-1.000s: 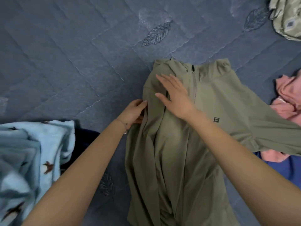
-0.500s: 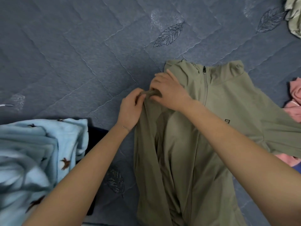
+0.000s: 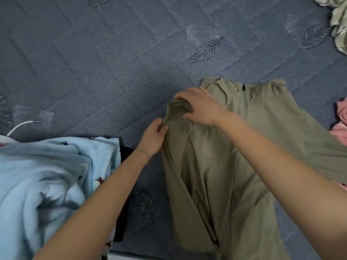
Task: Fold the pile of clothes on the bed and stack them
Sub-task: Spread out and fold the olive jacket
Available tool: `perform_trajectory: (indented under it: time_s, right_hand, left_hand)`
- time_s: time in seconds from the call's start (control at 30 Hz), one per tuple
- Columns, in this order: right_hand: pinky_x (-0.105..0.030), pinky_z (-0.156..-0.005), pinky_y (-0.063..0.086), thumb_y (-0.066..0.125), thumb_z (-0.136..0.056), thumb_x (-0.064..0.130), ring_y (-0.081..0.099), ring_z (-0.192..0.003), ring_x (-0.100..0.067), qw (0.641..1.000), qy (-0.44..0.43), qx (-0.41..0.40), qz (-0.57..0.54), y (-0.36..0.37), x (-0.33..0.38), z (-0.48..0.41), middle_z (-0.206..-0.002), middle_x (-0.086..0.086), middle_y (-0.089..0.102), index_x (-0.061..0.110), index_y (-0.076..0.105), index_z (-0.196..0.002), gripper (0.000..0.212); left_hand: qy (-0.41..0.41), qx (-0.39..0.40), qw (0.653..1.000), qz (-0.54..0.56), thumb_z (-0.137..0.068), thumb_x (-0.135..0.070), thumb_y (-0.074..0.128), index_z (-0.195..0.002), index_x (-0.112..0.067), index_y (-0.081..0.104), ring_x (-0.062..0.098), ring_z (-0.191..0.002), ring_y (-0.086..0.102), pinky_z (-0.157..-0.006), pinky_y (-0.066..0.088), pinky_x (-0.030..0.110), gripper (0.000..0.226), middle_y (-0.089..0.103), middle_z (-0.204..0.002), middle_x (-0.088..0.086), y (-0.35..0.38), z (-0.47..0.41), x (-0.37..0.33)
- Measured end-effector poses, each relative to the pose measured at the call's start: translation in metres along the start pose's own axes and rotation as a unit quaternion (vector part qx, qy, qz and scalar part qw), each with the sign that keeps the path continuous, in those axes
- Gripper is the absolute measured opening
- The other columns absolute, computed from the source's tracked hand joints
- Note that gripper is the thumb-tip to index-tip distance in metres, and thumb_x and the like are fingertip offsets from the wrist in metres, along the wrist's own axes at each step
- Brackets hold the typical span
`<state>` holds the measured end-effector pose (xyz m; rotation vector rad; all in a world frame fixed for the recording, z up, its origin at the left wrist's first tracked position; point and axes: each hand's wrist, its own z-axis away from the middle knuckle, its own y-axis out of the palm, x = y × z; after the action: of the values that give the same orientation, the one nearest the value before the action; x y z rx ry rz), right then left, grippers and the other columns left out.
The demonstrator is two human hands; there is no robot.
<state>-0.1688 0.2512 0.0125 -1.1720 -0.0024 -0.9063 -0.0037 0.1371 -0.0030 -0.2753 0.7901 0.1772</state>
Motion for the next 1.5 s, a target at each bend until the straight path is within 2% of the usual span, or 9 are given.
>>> perform_trajectory:
  time_s: [0.1, 0.23, 0.4, 0.5, 0.67, 0.9, 1.1, 1.3, 1.5]
  right_hand:
    - [-0.034, -0.115, 0.013, 0.073, -0.082, 0.023, 0.042, -0.120, -0.010, 0.998, -0.048, 0.016, -0.044, 0.003, 0.020, -0.007, -0.118, 0.006, 0.059, 0.028, 0.048, -0.139, 0.063]
    - [-0.033, -0.080, 0.040, 0.070, -0.084, 0.024, 0.050, -0.088, -0.018, 0.997, -0.040, 0.002, -0.065, -0.003, 0.032, -0.016, -0.075, 0.014, 0.046, 0.022, 0.065, -0.094, 0.011]
    - [-0.033, -0.077, 0.037, 0.066, -0.075, 0.001, 0.047, -0.084, -0.022, 0.990, -0.031, -0.090, -0.106, -0.011, 0.035, -0.017, -0.079, -0.001, 0.048, 0.016, 0.056, -0.074, 0.018]
    - [-0.029, -0.079, 0.035, 0.065, -0.071, -0.006, 0.054, -0.087, -0.030, 0.987, -0.006, -0.120, -0.111, -0.010, 0.036, -0.013, -0.085, -0.013, 0.056, 0.010, 0.057, -0.069, 0.018]
    - [-0.035, -0.081, 0.040, 0.062, -0.076, -0.003, 0.058, -0.093, -0.035, 0.987, 0.072, -0.122, -0.077, 0.004, 0.038, 0.002, -0.093, -0.020, 0.062, 0.009, 0.057, -0.076, 0.013]
    - [-0.039, -0.119, 0.008, 0.074, -0.081, 0.022, 0.024, -0.146, -0.020, 1.000, -0.004, -0.020, 0.009, 0.009, 0.067, 0.012, -0.150, 0.004, 0.044, 0.024, 0.049, -0.141, 0.064]
    - [-0.034, -0.092, 0.040, 0.067, -0.085, 0.019, 0.059, -0.102, -0.027, 1.000, 0.010, -0.011, 0.003, -0.001, 0.072, 0.014, -0.100, -0.005, 0.068, 0.016, 0.066, -0.095, 0.011]
    - [-0.026, -0.071, 0.036, 0.062, -0.081, 0.002, 0.062, -0.086, -0.026, 0.992, 0.037, -0.094, -0.081, -0.010, 0.067, 0.026, -0.090, -0.012, 0.070, 0.003, 0.068, -0.086, 0.008]
    - [-0.032, -0.072, 0.044, 0.065, -0.082, 0.004, 0.058, -0.080, -0.022, 0.984, 0.101, -0.100, -0.103, -0.010, 0.036, 0.044, -0.082, -0.002, 0.063, 0.017, 0.060, -0.076, 0.015]
  left_hand:
    - [0.057, 0.005, 0.997, -0.059, -0.103, -0.018, 0.045, -0.092, -0.007, 0.053, 0.012, -0.075, 0.048, -0.064, 0.039, 0.027, 0.017, 0.053, -0.083, 0.004, -0.017, -0.001, -0.011]
    - [0.085, 0.004, 0.992, -0.093, -0.101, -0.014, 0.047, -0.079, -0.014, 0.050, 0.012, -0.072, 0.045, -0.065, 0.035, 0.028, 0.023, 0.048, -0.077, 0.004, -0.037, -0.009, -0.032]
    - [0.058, 0.087, 0.987, -0.123, -0.093, -0.022, 0.065, -0.086, -0.017, 0.059, 0.006, -0.076, 0.054, -0.065, 0.042, 0.015, 0.010, 0.061, -0.086, -0.003, -0.044, -0.005, -0.043]
    - [-0.031, 0.116, 0.963, -0.242, -0.087, -0.012, 0.066, -0.117, -0.002, 0.059, 0.025, -0.099, 0.062, -0.082, 0.056, 0.038, 0.032, 0.064, -0.112, 0.014, -0.043, -0.003, -0.025]
    - [-0.093, 0.125, 0.927, -0.341, -0.093, -0.009, 0.055, -0.103, -0.001, 0.056, 0.030, -0.080, 0.068, -0.053, 0.050, 0.027, 0.013, 0.067, -0.103, 0.024, -0.052, 0.002, -0.013]
    - [-0.064, 0.115, 0.985, -0.112, -0.102, -0.014, 0.046, -0.111, -0.011, 0.048, 0.017, -0.069, 0.058, -0.067, 0.050, 0.029, 0.009, 0.058, -0.104, 0.015, -0.043, 0.008, -0.028]
    - [-0.077, 0.107, 0.988, -0.077, -0.104, -0.016, 0.039, -0.118, -0.012, 0.049, 0.022, -0.082, 0.060, -0.073, 0.053, 0.035, 0.017, 0.056, -0.096, 0.006, -0.037, 0.018, -0.036]
    - [-0.008, 0.044, 0.971, -0.234, -0.094, -0.025, 0.052, -0.111, -0.007, 0.053, 0.032, -0.109, 0.058, -0.089, 0.047, 0.035, 0.025, 0.061, -0.116, 0.014, -0.016, 0.025, -0.022]
    - [-0.062, 0.020, 0.949, -0.308, -0.091, -0.015, 0.051, -0.083, -0.009, 0.048, 0.022, -0.080, 0.053, -0.060, 0.039, 0.029, 0.010, 0.055, -0.085, 0.007, -0.020, 0.029, 0.001]
